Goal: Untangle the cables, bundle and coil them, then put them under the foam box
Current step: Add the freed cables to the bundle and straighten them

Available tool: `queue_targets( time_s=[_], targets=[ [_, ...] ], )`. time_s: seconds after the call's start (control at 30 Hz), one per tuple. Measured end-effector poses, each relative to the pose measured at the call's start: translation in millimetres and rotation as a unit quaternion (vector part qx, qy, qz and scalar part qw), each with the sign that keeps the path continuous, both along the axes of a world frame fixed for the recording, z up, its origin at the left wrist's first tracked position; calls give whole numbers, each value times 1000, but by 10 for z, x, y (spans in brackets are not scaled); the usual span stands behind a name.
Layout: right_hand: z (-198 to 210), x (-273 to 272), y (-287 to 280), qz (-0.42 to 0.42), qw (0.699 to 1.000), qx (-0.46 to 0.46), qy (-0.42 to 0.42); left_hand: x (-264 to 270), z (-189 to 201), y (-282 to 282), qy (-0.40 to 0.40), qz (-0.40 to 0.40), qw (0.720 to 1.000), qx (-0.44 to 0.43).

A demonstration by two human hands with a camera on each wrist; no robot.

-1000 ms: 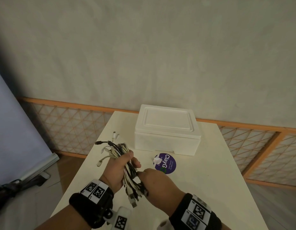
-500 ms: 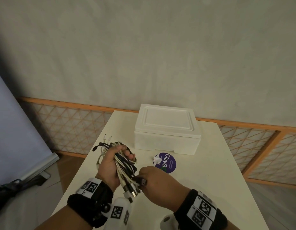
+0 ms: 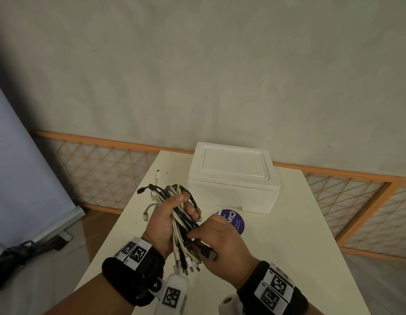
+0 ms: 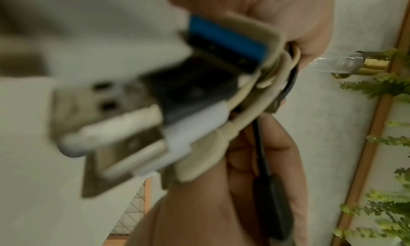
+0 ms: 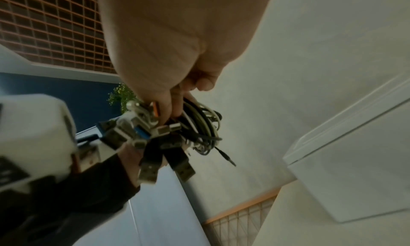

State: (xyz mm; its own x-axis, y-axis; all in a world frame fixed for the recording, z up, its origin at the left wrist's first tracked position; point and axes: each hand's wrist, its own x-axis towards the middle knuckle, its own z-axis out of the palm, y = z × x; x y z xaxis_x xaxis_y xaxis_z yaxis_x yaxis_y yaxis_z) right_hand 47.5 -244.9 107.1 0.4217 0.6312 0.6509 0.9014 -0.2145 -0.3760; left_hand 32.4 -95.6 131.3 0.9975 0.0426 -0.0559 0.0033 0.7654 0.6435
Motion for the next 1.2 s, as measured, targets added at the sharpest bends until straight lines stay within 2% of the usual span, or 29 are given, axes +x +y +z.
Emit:
queue_targets(
  time_s=[0.13,0.33,0.43,0.5,0.67,0.7,0.73,0.8,0.87,0.9,1.0,1.13,1.17,1.2],
  targets=[
    [-17,-34,33,-13,998,50,22,-3,43,-5,-11,-1,1000,-22],
    [110,57,36,-115,976,153,101,-66,47,-45,-25,-4,1000,8],
    [52,44,43,-77,957,160,229,-73,60,-78,-60,-4,997,48],
    [15,29,58,-55,932,134,332,-70,88,-90,-80,-15,994,68],
    [83,84,117,3,844,88,529,-44,119,-117,-100,-64,992,50],
    [118,72,117,31,805,116,580,-31,110,-129,-98,-61,993,36],
    [132,71,117,66,753,149,637,-20,100,-139,-98,-56,993,25],
    [197,77,79,157,664,192,706,4,80,-139,-102,-52,993,9],
    [306,99,31,231,596,230,734,19,64,-113,-116,-70,991,-6],
    [353,111,34,247,580,237,739,28,52,-102,-126,-86,988,-9],
    [401,175,52,186,626,199,731,33,-2,-120,-150,-148,977,11],
    [411,233,43,142,661,135,724,-3,-141,-200,-183,-226,957,12],
    [388,263,43,127,682,115,711,-16,-155,-204,-188,-234,954,0],
    [360,293,46,84,721,97,681,-25,-159,-198,-191,-238,952,-11]
  ],
)
